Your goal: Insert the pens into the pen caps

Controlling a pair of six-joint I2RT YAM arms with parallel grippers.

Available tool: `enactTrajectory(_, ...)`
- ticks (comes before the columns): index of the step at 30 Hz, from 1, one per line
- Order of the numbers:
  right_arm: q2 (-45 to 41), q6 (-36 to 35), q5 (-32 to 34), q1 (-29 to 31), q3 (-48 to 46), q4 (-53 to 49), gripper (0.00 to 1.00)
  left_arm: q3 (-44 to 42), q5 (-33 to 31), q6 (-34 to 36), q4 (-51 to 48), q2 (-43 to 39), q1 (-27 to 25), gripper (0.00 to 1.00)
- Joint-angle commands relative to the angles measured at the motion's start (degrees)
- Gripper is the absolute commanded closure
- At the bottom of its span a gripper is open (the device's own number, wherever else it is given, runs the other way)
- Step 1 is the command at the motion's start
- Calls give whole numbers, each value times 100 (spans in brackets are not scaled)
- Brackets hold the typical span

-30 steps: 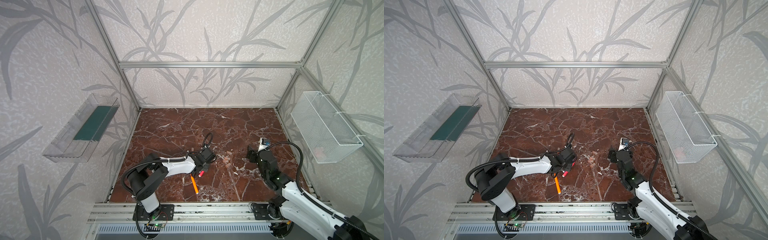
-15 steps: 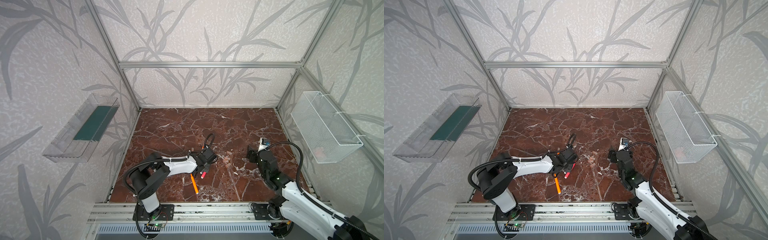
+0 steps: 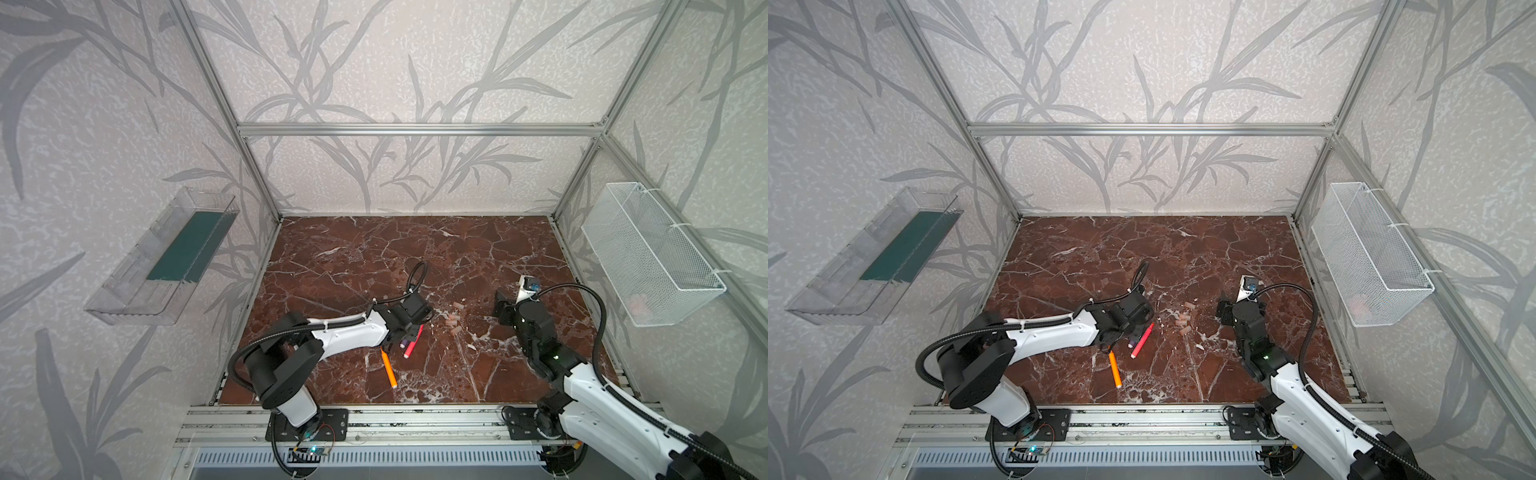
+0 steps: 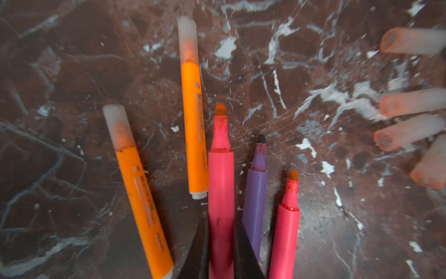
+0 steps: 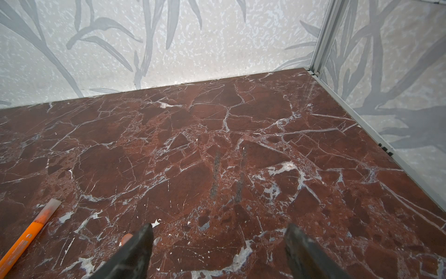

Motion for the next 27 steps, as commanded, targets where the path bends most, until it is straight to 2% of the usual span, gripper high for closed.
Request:
enactTrajectory(1, -148, -16, 36, -25, -110, 147, 16, 566, -321, 302, -363, -561, 33, 100)
enactTrajectory(4, -212, -24, 29, -22, -150, 174, 16, 659, -586, 445, -183, -1072, 33, 100)
enactTrajectory(6, -214, -26, 23, -22, -152, 190, 16, 75, -633, 493, 644, -1624, 26, 100)
enactTrajectory(8, -192, -38, 21, -27, -150, 196, 16, -1078, -188, 699, 2164, -2250, 24, 100)
enactTrajectory(10, -162, -37, 22, -23, -131, 186, 16, -2481, 437, 981, 4397, -2664, 24, 100)
enactTrajectory(11, -144, -37, 26, -22, -124, 187, 16, -2926, 539, 1031, 4944, -2823, 22, 100)
enactTrajectory(12, -136, -34, 22, -23, -115, 189, 16, -3124, 473, 1101, 5106, -2938, 20, 100)
enactTrajectory(15, -129, -31, 40, -23, -108, 191, 16, -2852, 183, 1164, 4177, -3085, 18, 100)
enactTrajectory(16, -135, -27, 27, -24, -99, 172, 16, -2816, 241, 1168, 4171, -3028, 16, 100)
enactTrajectory(19, -382, 202, -247, -24, 78, -456, 19, -2999, 1019, 1285, 5191, -2667, 6, 100)
enactTrajectory(20, -543, 380, -462, -22, 161, -785, 20, -3046, 1253, 1272, 5562, -2532, -11, 100)
enactTrajectory(23, -1013, 680, -1481, 2, 74, -742, 25, -3039, 1732, 1221, 6218, -2166, -36, 100)
enactTrajectory(27, -1321, 1272, -2391, 218, -90, -294, 27, -2794, 1787, 1179, 6385, -1732, -104, 100)
